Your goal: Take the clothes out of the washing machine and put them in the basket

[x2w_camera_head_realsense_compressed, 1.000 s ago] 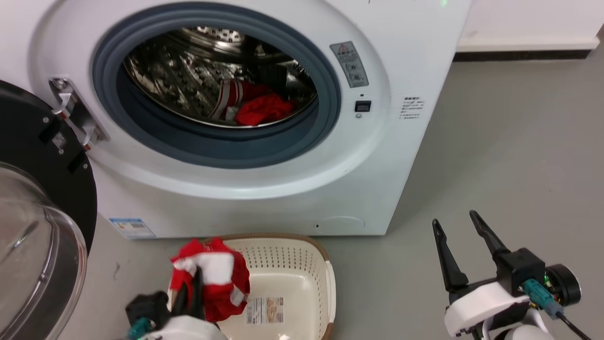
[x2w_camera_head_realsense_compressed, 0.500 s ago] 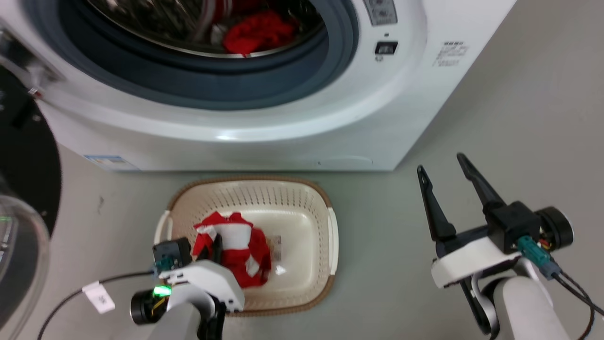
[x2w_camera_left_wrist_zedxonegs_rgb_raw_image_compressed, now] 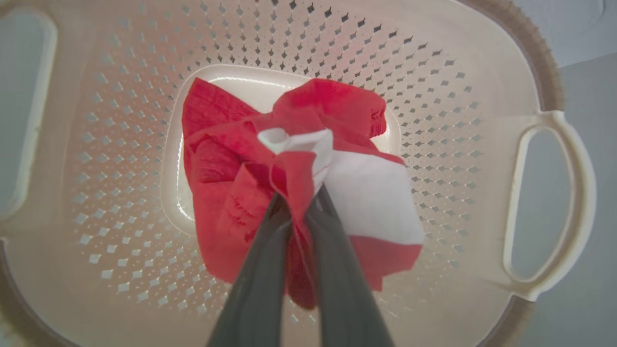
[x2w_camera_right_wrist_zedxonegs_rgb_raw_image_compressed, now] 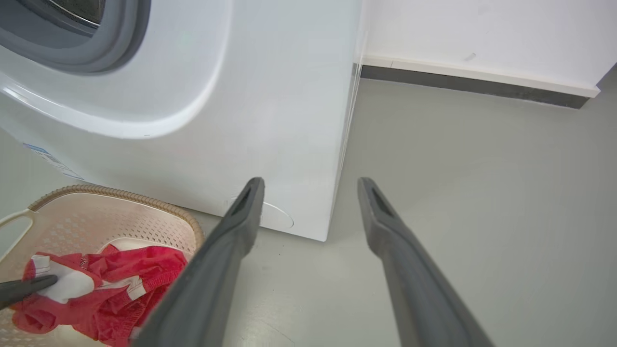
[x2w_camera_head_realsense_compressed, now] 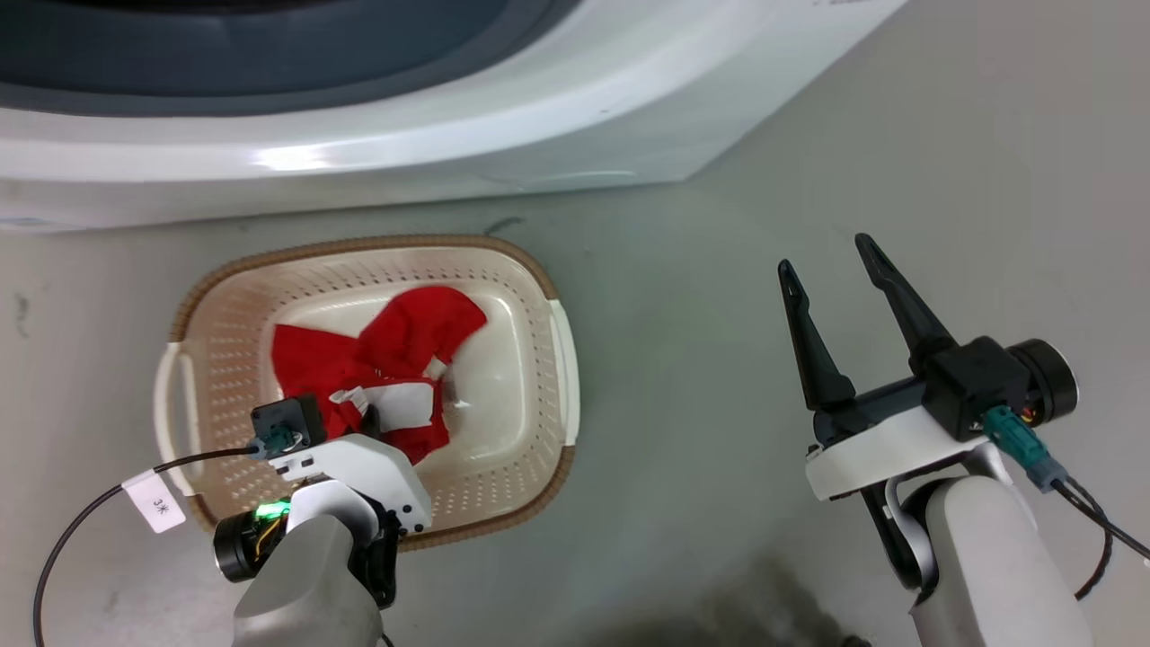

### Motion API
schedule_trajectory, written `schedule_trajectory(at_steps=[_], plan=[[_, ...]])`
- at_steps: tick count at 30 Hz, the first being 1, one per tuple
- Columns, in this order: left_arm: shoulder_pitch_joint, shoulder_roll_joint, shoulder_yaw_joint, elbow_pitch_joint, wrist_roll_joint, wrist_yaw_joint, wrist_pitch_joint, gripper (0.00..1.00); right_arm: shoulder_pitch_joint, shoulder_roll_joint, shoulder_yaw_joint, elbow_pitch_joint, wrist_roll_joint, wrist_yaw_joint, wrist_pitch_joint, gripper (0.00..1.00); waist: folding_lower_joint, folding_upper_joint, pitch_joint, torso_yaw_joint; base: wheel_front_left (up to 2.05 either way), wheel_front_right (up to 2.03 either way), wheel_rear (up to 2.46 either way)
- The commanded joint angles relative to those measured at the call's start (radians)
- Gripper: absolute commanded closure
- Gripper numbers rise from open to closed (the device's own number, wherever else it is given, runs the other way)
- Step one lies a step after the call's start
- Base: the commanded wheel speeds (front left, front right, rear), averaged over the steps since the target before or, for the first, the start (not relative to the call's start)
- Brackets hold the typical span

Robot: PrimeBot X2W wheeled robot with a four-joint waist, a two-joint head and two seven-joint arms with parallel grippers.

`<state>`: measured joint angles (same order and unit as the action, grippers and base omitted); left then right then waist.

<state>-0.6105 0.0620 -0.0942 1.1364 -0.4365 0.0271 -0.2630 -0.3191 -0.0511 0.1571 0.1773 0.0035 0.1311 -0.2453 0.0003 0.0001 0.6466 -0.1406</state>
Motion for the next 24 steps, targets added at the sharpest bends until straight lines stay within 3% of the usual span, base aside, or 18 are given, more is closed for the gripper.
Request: schedule_trajectory(at_steps=[1,5,6,7,8,17,24], plan=[[-0.014,0.006,0.004,0.017,-0.008,0.005,-0.002,1.0,-0.025,0.002,0.002,0.003,0.003,-0.001,-0.007,0.0,-0.0003,-0.0001,0.045,-0.034,0.0,0.0,0.0],[-0.034,0.003,0.014,0.08,-0.026,-0.02,0.002,1.0,-0.035,0.002,-0.002,0.018,0.002,-0.001,-0.014,0.0,-0.0003,-0.0001,0.056,-0.031,0.0,0.0,0.0],[-0.039,0.002,0.017,0.09,-0.032,-0.027,0.002,0.8,-0.037,0.001,-0.004,0.023,0.0,-0.001,-0.014,0.0,-0.0003,-0.0001,0.052,-0.028,0.0,0.0,0.0],[-0.041,0.001,0.017,0.099,-0.034,-0.032,0.001,0.53,-0.039,0.002,-0.004,0.026,-0.001,-0.001,-0.016,0.0,-0.0003,-0.0001,0.046,-0.024,0.0,0.0,0.0],[-0.039,0.0,0.013,0.108,-0.034,-0.036,0.002,0.0,-0.038,0.001,-0.004,0.033,-0.001,-0.001,-0.016,0.0,-0.0003,-0.0001,0.036,-0.02,0.0,0.0,0.0],[0.023,-0.008,-0.008,0.135,-0.04,-0.066,-0.003,0.0,0.019,0.001,-0.014,0.079,-0.018,-0.001,-0.019,0.0,-0.0003,-0.0001,-0.174,0.026,0.0,0.0,0.0],[0.126,-0.006,-0.012,-0.005,0.004,-0.067,-0.002,0.0,0.095,0.001,-0.035,0.092,-0.028,-0.001,-0.009,0.0,-0.0003,-0.0001,-0.355,0.05,0.0,0.0,0.0]])
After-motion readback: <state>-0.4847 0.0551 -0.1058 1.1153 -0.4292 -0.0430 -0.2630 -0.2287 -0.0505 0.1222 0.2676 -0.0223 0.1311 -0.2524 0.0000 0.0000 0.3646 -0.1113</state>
